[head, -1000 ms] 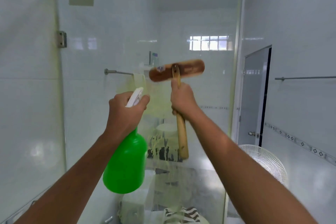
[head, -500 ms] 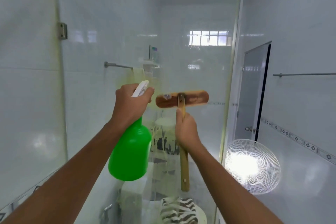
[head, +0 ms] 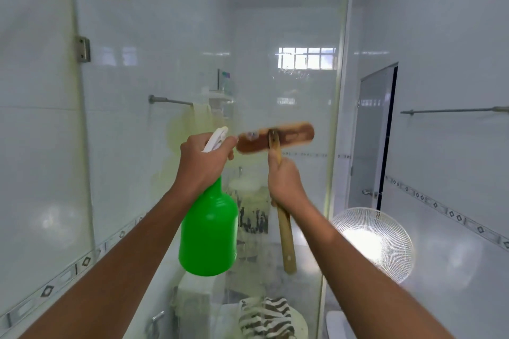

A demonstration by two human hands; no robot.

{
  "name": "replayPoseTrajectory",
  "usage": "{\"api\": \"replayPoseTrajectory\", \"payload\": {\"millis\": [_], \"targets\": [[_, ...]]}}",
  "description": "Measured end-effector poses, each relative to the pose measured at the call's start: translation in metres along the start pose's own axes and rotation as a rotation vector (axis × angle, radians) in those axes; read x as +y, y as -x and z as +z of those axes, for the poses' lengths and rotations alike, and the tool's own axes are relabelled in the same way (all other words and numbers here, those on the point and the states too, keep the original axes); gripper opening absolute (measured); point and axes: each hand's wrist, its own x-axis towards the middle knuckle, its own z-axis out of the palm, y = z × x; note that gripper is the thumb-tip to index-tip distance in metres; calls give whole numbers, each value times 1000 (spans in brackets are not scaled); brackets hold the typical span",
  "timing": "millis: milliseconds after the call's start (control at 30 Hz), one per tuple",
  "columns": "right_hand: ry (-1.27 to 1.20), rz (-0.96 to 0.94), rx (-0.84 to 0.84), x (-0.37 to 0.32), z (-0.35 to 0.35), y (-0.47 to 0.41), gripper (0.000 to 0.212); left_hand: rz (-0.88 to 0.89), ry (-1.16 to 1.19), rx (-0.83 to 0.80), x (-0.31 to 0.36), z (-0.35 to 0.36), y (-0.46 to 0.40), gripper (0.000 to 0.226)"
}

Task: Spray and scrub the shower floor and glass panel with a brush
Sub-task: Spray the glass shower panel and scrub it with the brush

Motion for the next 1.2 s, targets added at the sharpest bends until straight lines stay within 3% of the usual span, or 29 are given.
{"api": "replayPoseTrajectory", "payload": {"millis": [167, 267, 367, 500, 633, 833, 1033, 1200], "targets": [[76, 76, -37, 29, 25, 22, 48, -60, 85, -20, -2, -13, 5, 35], [49, 39, -45, -12, 23, -22, 49, -86, 82, -5, -4, -20, 3, 34], [-105, 32, -42, -69, 14, -66, 46, -113, 97, -3, -3, -26, 1, 44], [-267, 89, -53, -116, 8, -95, 41, -148, 109, 23, -5, -33, -2, 40], [-249, 71, -94, -109, 11, -93, 41, -245, 92, 187, -14, -45, -7, 43], [-236, 56, -96, -103, 13, -90, 42, -192, 34, 44, -12, -51, -6, 39], [-226, 43, -100, -101, 23, -88, 41, -193, 121, 140, -12, -61, -13, 29], [-213, 32, -119, -105, 29, -86, 40, -152, 84, 107, -8, -64, -13, 31]]}}
